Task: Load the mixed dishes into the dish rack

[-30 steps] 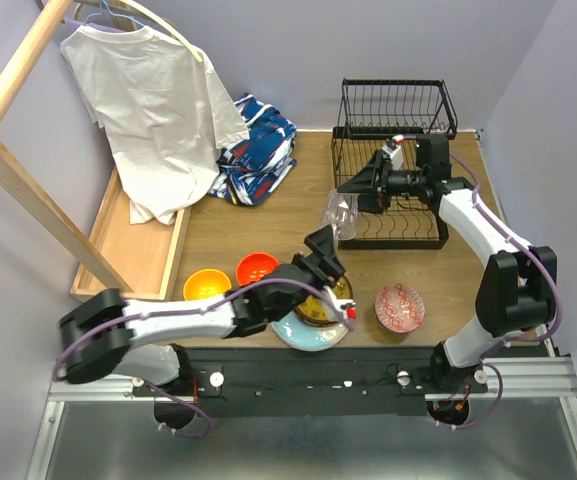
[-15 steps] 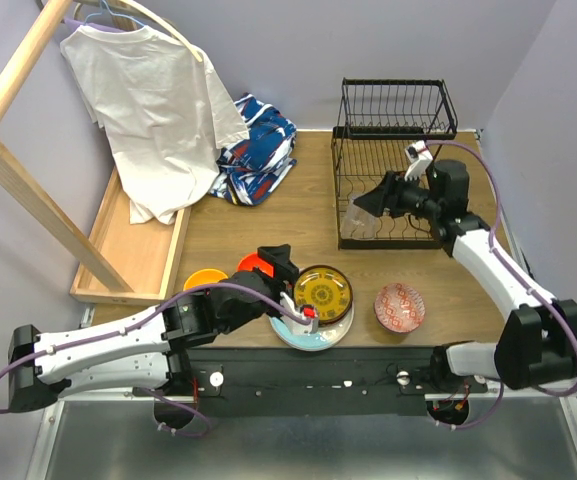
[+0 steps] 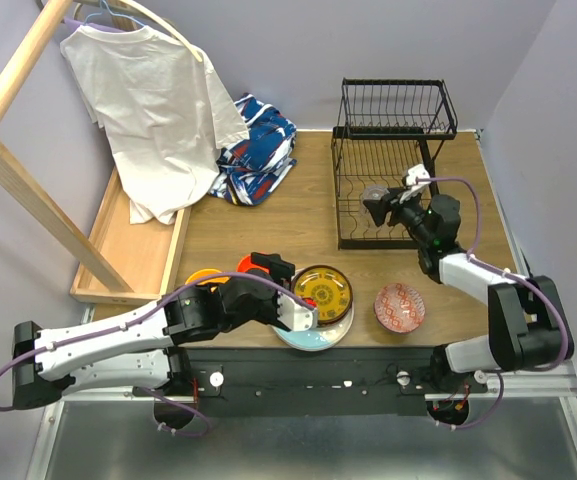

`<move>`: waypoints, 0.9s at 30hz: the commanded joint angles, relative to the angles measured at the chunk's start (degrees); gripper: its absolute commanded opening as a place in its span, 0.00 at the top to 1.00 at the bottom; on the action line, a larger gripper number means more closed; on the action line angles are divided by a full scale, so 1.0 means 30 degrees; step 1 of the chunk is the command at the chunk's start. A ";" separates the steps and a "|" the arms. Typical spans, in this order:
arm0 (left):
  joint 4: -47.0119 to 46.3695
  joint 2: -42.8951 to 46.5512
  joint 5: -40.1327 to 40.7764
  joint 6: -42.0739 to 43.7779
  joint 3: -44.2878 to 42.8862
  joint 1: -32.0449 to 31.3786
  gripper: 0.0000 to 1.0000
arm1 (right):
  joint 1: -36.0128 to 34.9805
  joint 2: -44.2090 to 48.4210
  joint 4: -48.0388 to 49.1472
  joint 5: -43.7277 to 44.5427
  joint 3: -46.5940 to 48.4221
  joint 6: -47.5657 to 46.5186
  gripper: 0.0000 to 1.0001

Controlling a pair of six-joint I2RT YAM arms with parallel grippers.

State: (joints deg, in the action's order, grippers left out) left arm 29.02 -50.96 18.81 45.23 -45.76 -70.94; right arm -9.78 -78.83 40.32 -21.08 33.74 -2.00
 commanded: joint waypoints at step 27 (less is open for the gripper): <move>-0.2580 0.0286 0.0820 -0.1223 0.2448 0.0295 0.01 | -0.0021 -0.0304 0.2158 0.2603 -0.0464 -0.4107 0.00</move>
State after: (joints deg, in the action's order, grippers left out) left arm 24.47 -52.29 19.49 38.65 -40.36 -70.83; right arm -9.78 -90.80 59.53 -15.44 32.08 -10.31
